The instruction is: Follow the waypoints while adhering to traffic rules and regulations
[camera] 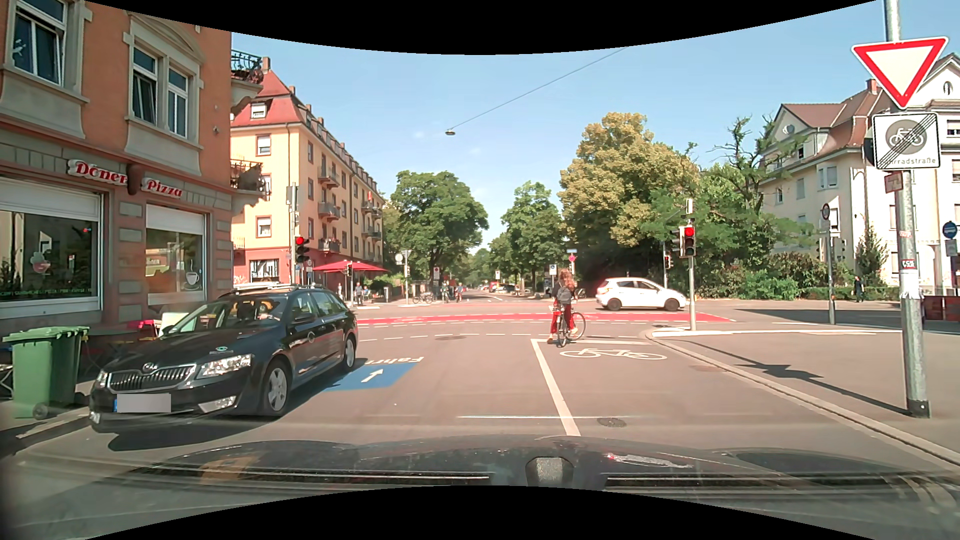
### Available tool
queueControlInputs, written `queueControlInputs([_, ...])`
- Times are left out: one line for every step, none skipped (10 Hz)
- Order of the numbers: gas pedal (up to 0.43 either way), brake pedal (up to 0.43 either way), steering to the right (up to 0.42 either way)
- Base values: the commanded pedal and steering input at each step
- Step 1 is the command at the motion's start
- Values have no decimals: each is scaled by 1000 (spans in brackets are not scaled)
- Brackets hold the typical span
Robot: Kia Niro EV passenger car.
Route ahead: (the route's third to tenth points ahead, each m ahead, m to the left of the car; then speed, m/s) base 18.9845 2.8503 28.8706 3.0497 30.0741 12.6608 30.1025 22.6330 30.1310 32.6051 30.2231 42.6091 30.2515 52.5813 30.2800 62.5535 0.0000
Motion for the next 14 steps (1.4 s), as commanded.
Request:
queueControlInputs([0,287,0])
queueControlInputs([0,287,0])
queueControlInputs([0,287,0])
queueControlInputs([0,287,0])
queueControlInputs([0,287,0])
queueControlInputs([0,287,0])
queueControlInputs([0,287,0])
queueControlInputs([0,287,0])
queueControlInputs([0,287,0])
queueControlInputs([0,287,0])
queueControlInputs([0,287,0])
queueControlInputs([0,287,0])
queueControlInputs([0,287,0])
queueControlInputs([0,287,0])
